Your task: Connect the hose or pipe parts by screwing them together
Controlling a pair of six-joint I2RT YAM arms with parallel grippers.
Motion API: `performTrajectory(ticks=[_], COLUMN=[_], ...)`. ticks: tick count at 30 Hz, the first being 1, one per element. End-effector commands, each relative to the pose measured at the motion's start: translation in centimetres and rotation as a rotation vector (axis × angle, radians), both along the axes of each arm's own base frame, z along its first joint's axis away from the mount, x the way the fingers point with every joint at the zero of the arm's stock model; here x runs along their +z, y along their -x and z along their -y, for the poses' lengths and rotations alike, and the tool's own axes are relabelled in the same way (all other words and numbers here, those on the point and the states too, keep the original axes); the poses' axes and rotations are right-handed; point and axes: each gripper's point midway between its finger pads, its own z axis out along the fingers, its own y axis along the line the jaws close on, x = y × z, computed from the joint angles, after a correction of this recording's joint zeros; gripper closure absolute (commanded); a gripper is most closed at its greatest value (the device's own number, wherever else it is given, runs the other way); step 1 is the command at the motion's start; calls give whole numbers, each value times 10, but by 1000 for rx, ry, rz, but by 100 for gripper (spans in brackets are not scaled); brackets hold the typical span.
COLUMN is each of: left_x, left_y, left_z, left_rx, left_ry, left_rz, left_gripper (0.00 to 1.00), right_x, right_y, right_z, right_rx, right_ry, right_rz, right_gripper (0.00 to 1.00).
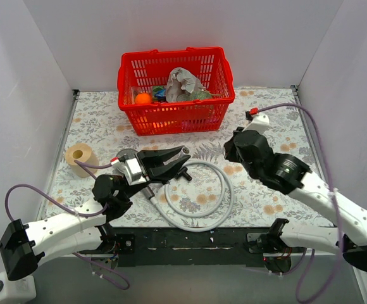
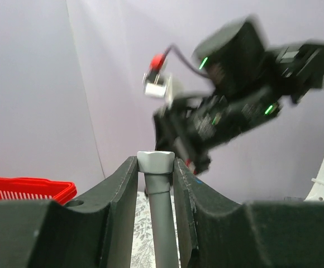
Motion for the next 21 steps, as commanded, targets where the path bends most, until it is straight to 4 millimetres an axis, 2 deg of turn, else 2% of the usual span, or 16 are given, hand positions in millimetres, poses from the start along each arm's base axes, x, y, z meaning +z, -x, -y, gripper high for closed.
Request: performTrajectory(ticks=[1,3,4,6,7,8,10,11,13,14,16,17,21], left_x=[38,27,27,14,15,5,4,-4,-5,-10,-11,-12,-13], left_y=[-9,-18,-29,-38,-38,-39,-35,-37,-34,-35,-34,-34,-32], left_z=[-31,-37,-49,-55,-62,-62,-69,-68,-70,-69,-69,-69,-66], left_rx=[128,192,265,311,329,333,336,336,333,331,328,326,304], left_ry=[99,79,104,78,87,60,59,35,26,10,0,-4,-11], left_rz=[17,-9,-45,-88,-86,-94,-98,-121,-128,-142,-146,-152,-164], left_gripper=[100,100,100,100,100,100,100,100,100,100,100,100,100], right_x=[-100,-125,-132,-156,-164,-180,-188,-201,-201,-212,-214,-231,-251], right_y=[-10,-13,-15,-20,-20,-22,-26,-26,-30,-31,-36,-38,-42], right_z=[-20,-39,-43,-58,-64,-72,-89,-95,-110,-116,-124,-126,-133], right_rx=[161,225,233,290,319,352,441,477,565,600,649,658,700], right_ry=[32,27,40,81,93,115,120,146,176,201,250,288,359], right_rz=[-250,-280,-292,-321,-327,-340,-305,-323,-269,-278,-267,-304,-319], right_gripper=[69,59,53,51,51,52,52,52,48,47,44,44,46])
